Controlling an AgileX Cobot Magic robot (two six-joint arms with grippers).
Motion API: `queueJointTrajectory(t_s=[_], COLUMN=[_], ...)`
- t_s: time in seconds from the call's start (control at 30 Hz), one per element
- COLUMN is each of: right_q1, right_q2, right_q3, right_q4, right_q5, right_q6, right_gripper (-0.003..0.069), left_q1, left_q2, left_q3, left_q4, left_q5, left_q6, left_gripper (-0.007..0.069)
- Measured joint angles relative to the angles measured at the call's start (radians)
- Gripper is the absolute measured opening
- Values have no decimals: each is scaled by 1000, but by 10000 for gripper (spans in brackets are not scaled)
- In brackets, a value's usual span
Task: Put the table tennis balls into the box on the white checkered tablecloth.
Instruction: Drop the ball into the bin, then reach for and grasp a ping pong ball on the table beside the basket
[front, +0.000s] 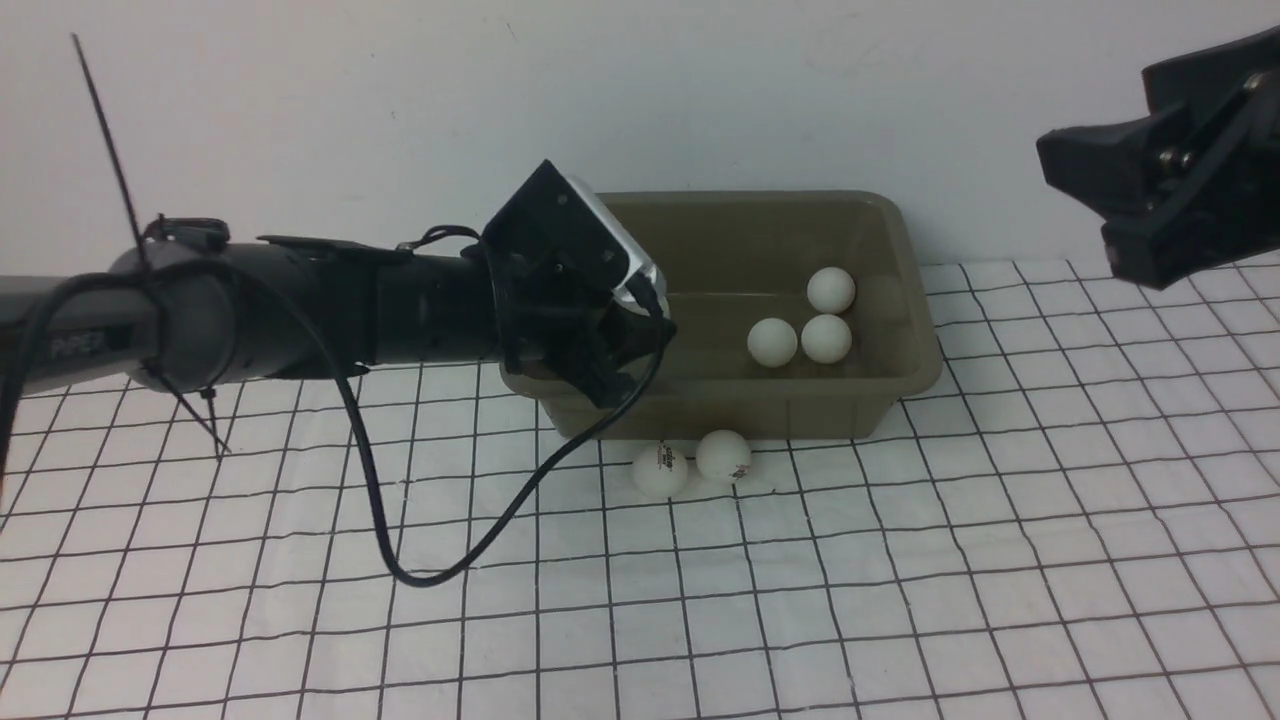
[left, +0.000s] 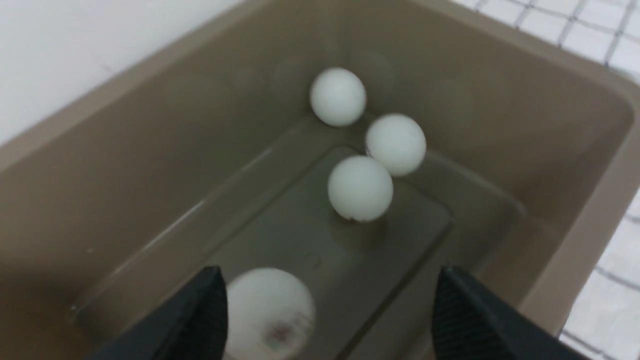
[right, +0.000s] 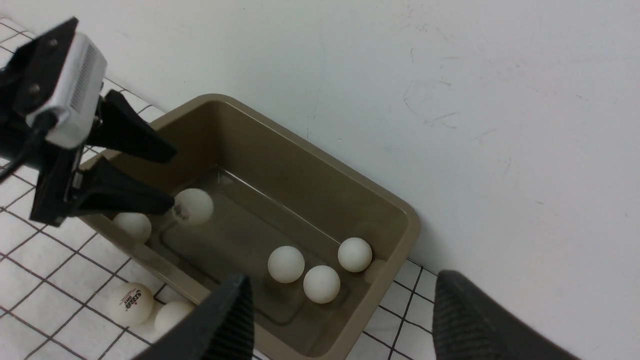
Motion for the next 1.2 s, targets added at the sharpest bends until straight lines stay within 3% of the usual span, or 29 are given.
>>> queueJointTrajectory(t_s=[0.1, 0.17, 0.23, 0.33, 0.47, 0.57, 0.7, 0.8, 0.97, 1.2], right_q1=[0, 0, 0, 0, 0, 0, 0, 0, 0, 0], right_q2=[0, 0, 0, 0, 0, 0, 0, 0, 0, 0], right_q3=[0, 0, 0, 0, 0, 0, 0, 0, 0, 0], right_q4=[0, 0, 0, 0, 0, 0, 0, 0, 0, 0], right_q5=[11, 14, 14, 14, 17, 20, 21, 20, 20, 22], right_q6=[0, 0, 0, 0, 0, 0, -1, -1, 0, 0], right_gripper=[442, 442, 442, 442, 442, 442, 442, 442, 442, 442], left_q1=[0, 0, 0, 0, 0, 0, -7, -47, -179, -330], left_q2=[-83, -153, -263, -360, -396, -392, -380, -356, -307, -221], left_q3=[0, 0, 0, 0, 0, 17, 100, 205, 300, 305], left_q4=[129, 286, 528, 750, 922, 961, 981, 979, 876, 749], left_q5=[-5, 13, 91, 197, 362, 502, 543, 425, 107, -336], left_q6=[-172, -349, -617, -884, -1179, -1304, -1368, -1401, -1406, -1314], left_gripper=[489, 470, 431, 406, 406, 406, 409, 408, 408, 408])
